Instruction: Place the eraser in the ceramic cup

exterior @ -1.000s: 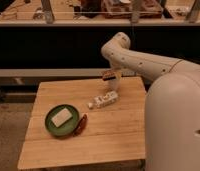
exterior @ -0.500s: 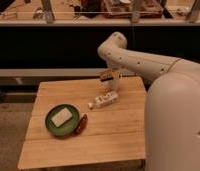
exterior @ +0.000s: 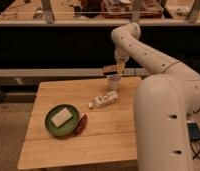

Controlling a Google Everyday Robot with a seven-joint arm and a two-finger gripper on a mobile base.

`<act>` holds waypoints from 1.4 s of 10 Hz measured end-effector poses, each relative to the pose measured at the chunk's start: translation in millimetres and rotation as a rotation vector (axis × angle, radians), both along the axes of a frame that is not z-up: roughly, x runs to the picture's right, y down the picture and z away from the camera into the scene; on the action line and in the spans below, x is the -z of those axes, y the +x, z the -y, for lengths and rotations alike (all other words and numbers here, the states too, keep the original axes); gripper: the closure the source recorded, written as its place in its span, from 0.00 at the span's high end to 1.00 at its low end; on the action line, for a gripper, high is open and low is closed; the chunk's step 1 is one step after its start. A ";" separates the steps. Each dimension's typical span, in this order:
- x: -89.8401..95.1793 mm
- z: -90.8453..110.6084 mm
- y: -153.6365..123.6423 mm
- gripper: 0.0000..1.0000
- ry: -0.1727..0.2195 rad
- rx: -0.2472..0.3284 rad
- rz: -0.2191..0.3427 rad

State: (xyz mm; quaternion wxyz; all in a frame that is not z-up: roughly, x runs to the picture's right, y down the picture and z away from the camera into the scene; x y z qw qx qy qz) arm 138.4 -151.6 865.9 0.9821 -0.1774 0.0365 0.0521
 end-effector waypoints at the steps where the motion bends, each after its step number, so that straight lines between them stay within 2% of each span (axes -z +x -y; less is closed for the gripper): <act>1: -2.8 -1.5 1.0 0.00 -0.007 0.011 -0.013; 2: -11.3 -3.8 6.6 0.00 -0.024 0.019 -0.045; 4: -17.3 -3.6 19.0 0.00 -0.039 -0.003 -0.058; 6: -21.8 -5.1 35.4 0.00 -0.059 -0.058 -0.045; 8: -24.5 -6.8 48.5 0.01 -0.067 -0.089 -0.040; 9: -26.0 -8.0 48.6 0.05 -0.074 -0.096 -0.035; 14: -23.8 -10.1 52.0 0.56 -0.084 -0.099 -0.022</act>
